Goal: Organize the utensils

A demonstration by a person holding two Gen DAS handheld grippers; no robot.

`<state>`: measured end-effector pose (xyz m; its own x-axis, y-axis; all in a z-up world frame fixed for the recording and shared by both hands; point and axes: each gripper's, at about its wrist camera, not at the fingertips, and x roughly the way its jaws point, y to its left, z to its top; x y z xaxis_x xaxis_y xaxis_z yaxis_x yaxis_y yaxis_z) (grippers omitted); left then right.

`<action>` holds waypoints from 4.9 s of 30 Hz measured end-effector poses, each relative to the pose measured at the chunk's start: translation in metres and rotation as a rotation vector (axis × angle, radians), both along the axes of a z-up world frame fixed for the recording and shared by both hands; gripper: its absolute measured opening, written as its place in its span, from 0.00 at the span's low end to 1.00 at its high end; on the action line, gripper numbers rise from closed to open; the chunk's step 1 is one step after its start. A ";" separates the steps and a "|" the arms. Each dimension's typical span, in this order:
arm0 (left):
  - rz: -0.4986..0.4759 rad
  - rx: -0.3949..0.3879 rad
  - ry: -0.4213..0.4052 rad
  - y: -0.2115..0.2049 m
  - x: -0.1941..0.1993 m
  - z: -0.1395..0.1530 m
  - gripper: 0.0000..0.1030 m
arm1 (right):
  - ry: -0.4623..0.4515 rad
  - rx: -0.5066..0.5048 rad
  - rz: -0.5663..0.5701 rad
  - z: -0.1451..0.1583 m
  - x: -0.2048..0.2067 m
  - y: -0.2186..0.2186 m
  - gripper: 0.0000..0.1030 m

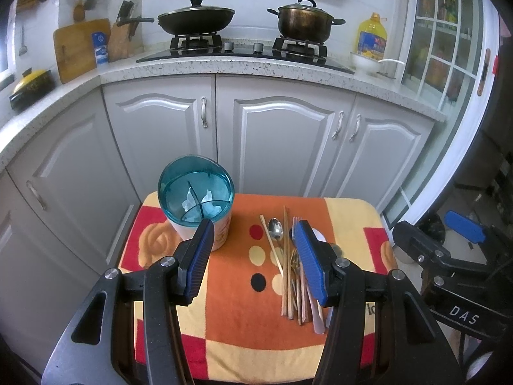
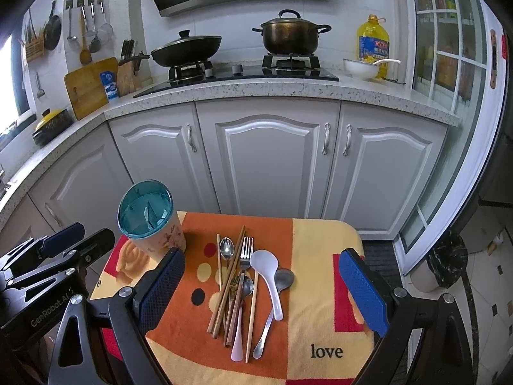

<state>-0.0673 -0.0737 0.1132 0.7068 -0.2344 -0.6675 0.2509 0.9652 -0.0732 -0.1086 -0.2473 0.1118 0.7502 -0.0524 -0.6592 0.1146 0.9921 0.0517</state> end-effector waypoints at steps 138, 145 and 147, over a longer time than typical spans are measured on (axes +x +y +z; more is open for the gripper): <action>-0.198 0.108 0.481 -0.078 0.149 -0.186 0.04 | 0.424 0.431 0.425 -0.226 0.168 -0.079 0.13; -0.203 0.108 0.495 -0.086 0.159 -0.187 0.04 | 0.397 0.449 0.482 -0.232 0.181 -0.072 0.17; -0.217 0.097 0.494 -0.085 0.158 -0.182 0.04 | 0.395 0.453 0.487 -0.232 0.183 -0.071 0.18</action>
